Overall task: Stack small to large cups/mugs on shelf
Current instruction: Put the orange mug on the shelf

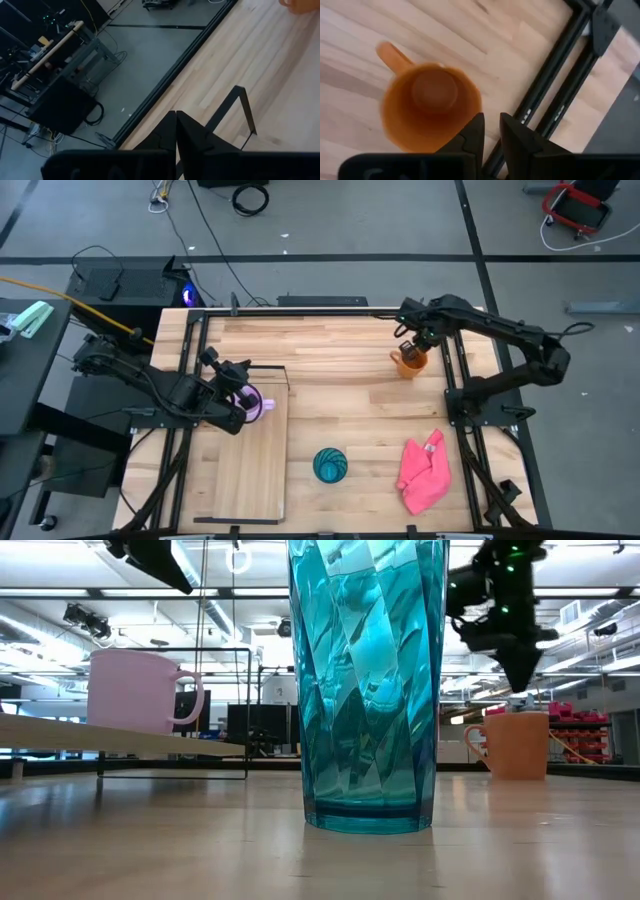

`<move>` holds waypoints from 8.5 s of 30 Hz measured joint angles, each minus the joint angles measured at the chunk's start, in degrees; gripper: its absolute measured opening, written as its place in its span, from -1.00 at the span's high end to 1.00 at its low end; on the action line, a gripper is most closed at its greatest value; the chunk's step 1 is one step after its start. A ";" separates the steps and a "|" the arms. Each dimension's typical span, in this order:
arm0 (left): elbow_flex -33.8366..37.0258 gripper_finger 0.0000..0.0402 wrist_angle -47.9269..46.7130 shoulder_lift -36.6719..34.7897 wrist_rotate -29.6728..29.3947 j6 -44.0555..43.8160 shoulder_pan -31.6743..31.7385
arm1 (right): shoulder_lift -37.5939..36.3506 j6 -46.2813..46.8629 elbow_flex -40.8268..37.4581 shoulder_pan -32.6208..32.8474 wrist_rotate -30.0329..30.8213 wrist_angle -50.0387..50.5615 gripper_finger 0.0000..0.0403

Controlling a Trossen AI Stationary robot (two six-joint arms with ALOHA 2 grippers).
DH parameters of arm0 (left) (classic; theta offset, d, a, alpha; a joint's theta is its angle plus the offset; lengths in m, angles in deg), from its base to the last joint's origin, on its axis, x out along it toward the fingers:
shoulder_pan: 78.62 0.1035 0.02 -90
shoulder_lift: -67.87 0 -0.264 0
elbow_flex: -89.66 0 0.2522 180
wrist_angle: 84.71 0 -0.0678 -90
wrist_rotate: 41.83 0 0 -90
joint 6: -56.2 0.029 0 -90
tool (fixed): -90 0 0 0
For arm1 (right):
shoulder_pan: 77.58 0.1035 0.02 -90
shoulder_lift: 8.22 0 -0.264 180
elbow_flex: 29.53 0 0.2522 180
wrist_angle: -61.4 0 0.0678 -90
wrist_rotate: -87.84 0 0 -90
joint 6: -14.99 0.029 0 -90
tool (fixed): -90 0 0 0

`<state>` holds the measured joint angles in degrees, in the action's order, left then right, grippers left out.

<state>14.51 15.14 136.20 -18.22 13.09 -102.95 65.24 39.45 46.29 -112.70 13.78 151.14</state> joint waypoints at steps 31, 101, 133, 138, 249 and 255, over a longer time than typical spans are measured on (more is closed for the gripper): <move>0.00 0.86 0.16 1.09 -0.22 -0.84 0.15 | -4.92 -0.06 -17.31 -4.95 -6.18 -15.84 0.67; 0.00 0.92 0.15 1.09 -0.49 -1.23 0.15 | 33.90 -38.14 25.56 28.69 -16.48 -22.57 0.92; 0.02 0.88 0.20 1.07 -0.48 -1.59 0.16 | 35.41 -35.99 25.70 27.59 -17.63 -27.08 0.60; 0.02 0.90 0.15 1.07 -0.48 -1.69 0.15 | 32.64 -34.82 25.70 26.34 -17.28 -26.89 0.60; 0.02 0.88 1.53 1.88 -0.48 -2.98 0.13 | 26.33 -13.04 5.03 42.19 -10.06 -46.29 1.00; 0.03 0.86 3.71 4.76 -0.38 0.27 0.56 | 20.39 -15.59 5.03 40.58 -5.60 -46.16 0.99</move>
<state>14.54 18.85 140.96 -18.60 13.36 -102.40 85.63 23.85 51.32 -72.13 8.18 104.99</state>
